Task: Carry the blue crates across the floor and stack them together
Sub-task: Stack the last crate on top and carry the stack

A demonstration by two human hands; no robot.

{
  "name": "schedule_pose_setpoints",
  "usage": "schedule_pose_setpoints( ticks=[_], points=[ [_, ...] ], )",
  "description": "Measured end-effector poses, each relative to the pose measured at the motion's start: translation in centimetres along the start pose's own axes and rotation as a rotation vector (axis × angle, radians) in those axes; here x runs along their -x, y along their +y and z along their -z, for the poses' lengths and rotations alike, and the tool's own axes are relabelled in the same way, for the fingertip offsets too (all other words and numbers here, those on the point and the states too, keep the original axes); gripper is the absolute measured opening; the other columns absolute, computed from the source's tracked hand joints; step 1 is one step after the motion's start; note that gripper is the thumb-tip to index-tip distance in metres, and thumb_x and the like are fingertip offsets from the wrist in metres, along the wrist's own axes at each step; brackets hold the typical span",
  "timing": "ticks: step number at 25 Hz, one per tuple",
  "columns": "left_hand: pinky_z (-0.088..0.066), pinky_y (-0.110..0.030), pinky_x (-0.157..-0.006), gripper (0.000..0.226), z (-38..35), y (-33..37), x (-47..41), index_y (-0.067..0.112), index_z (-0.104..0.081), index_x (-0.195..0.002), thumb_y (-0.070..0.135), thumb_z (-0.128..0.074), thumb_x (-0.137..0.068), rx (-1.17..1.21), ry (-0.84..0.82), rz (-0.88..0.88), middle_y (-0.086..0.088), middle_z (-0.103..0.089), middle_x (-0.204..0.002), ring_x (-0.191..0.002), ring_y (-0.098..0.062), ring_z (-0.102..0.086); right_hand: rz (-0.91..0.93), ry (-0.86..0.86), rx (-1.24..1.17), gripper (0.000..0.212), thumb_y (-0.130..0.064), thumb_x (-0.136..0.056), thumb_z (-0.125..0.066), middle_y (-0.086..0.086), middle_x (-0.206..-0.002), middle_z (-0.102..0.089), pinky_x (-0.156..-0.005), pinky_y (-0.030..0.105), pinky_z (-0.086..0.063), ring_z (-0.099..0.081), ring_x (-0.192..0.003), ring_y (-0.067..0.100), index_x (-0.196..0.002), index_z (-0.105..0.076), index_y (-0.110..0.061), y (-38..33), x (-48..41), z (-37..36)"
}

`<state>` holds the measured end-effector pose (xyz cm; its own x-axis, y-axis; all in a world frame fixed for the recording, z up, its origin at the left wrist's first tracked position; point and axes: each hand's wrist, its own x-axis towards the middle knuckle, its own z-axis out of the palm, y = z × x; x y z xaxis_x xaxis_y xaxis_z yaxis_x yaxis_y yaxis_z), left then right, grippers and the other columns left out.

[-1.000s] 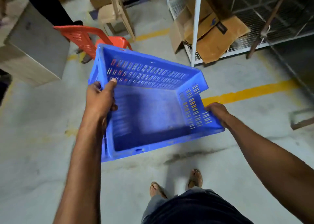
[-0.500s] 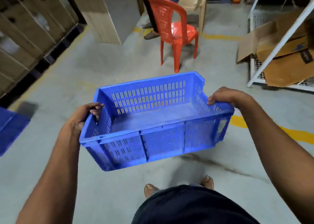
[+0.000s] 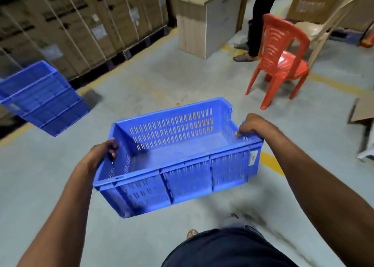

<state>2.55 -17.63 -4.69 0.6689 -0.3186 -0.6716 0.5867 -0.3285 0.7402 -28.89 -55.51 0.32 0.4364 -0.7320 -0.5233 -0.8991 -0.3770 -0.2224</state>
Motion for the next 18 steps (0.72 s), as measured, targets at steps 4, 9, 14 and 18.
schedule_pose_setpoints(
  ticks=[4, 9, 14, 18],
  points=[
    [-0.035, -0.016, -0.04, 0.036, 7.7, -5.9, -2.2, -0.002, -0.058, -0.102, 0.031, -0.045, -0.107, -0.294, 0.275, -0.195, -0.008, -0.045, -0.065, -0.029, -0.006, -0.038, 0.162, 0.048, -0.147, 0.067, -0.057, -0.076, -0.077, 0.012, -0.105, -0.056, -0.077, 0.033, -0.046, -0.06, -0.103, 0.031, -0.11, -0.057, -0.004, -10.2, 1.7, -1.8],
    [-0.053, -0.047, -0.066, 0.055, 14.0, -10.8, -6.0, -0.009, -0.063, -0.108, 0.043, -0.045, -0.105, -0.281, 0.622, -0.042, -0.036, -0.062, -0.078, -0.065, -0.039, -0.069, 0.544, 0.471, 0.145, 0.093, -0.04, -0.077, -0.079, 0.013, -0.13, -0.047, -0.093, 0.039, -0.046, -0.046, -0.121, 0.03, -0.146, -0.029, -0.002, -22.5, 5.7, -7.5],
    [-0.051, -0.056, -0.087, 0.062, 16.0, -8.4, -9.1, -0.001, -0.067, -0.1, 0.056, -0.044, -0.101, -0.222, 0.836, 0.006, -0.037, -0.067, -0.101, -0.093, -0.053, -0.065, 0.653, 0.446, 0.172, 0.067, -0.009, -0.088, -0.064, 0.013, -0.132, -0.048, -0.098, 0.033, -0.045, -0.047, -0.122, 0.028, -0.145, -0.03, 0.002, -32.3, -0.3, -6.2],
    [-0.052, -0.057, -0.086, 0.07, 16.5, -4.2, -11.7, -0.005, -0.065, -0.098, 0.061, -0.043, -0.099, -0.14, 0.885, 0.017, -0.037, -0.067, -0.099, -0.091, -0.053, -0.065, 0.648, 0.331, 0.062, 0.046, -0.004, -0.082, -0.067, 0.014, -0.127, -0.051, -0.093, 0.037, -0.048, -0.05, -0.119, 0.03, -0.124, -0.049, -0.005, -39.4, -6.9, -4.0]
  ],
)
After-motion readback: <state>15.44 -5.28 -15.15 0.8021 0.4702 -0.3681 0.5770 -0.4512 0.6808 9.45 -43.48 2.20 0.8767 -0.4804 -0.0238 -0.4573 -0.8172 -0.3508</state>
